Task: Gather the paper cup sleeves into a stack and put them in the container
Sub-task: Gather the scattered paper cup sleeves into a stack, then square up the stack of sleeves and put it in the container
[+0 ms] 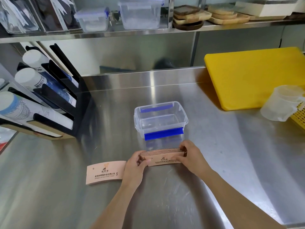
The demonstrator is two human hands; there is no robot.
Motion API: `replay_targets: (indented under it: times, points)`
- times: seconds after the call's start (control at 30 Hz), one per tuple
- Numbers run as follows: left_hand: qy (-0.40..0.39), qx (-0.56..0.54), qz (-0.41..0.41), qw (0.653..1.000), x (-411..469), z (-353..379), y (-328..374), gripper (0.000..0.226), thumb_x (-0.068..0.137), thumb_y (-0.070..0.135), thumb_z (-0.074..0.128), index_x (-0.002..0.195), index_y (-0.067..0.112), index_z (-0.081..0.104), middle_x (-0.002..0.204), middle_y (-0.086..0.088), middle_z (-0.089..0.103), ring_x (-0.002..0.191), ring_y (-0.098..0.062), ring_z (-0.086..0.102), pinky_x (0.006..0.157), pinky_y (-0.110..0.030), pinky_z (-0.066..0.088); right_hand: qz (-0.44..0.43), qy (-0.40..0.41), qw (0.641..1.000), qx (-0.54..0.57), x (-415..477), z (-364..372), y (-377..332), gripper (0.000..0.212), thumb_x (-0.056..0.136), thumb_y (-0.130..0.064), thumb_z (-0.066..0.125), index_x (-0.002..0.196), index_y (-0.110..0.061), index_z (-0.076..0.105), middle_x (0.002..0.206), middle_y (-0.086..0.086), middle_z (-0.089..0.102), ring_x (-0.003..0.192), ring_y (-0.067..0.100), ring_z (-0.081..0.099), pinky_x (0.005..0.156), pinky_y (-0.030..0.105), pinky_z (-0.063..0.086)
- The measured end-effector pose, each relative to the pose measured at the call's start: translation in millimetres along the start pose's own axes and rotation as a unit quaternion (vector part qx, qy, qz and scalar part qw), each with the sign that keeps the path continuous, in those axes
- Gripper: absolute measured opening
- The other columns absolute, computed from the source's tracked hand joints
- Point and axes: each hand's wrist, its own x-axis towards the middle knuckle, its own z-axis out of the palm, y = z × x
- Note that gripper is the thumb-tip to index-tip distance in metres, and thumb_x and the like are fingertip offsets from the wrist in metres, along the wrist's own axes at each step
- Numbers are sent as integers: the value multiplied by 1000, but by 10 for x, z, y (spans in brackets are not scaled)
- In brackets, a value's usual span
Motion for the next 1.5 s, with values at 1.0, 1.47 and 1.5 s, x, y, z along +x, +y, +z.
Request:
replay_targets:
  times: [1.0,1.47,1.5]
  points:
    - [24,163,62,984,-156,-96,104,21,94,17,47,97,4,63,100,-10,61,98,-24,52,85,-27,36,53,-5,982,180,-147,109,-18,13,78,-9,69,84,-20,73,85,-2,70,47,8,58,52,15,53]
    - [161,-5,-39,986,-287,-974,242,21,87,22,57,69,30,66,74,2,73,70,-23,64,65,-37,50,22,-118,983,136,-130,602,-866,12,89,-29,55,90,-18,60,75,-10,64,51,6,55,37,14,41]
    - [165,7,-54,985,-296,-1050,206,23,87,23,57,66,26,66,68,4,71,65,-22,62,61,-33,47,29,-133,983,125,-143,660,-914,13,89,-30,55,83,-18,60,67,-8,62,43,5,53,33,15,39]
